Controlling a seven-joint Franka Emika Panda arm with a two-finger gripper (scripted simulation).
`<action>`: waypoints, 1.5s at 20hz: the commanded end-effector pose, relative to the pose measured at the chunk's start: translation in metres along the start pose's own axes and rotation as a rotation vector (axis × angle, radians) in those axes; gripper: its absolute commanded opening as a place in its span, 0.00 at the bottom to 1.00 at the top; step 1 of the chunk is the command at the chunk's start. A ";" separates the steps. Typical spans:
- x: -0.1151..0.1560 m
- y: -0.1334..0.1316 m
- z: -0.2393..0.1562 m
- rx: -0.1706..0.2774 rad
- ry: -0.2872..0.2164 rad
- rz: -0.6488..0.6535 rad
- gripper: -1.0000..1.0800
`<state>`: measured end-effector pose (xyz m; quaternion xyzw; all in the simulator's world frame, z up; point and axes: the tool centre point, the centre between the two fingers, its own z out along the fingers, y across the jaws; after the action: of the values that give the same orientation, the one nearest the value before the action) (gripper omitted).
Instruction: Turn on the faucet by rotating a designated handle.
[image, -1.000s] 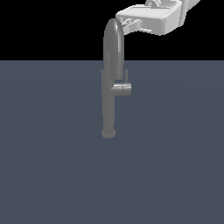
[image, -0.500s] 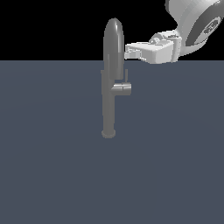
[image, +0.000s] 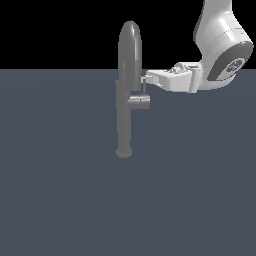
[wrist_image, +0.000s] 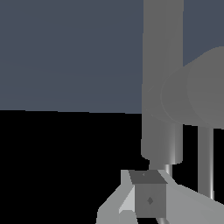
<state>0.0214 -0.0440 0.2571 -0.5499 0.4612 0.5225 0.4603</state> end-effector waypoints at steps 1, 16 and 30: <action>0.006 -0.001 0.001 0.018 -0.019 0.016 0.00; 0.000 0.018 0.002 0.027 -0.030 0.025 0.00; -0.002 0.052 0.003 0.028 -0.029 0.025 0.00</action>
<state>-0.0208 -0.0479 0.2586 -0.5323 0.4691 0.5246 0.4706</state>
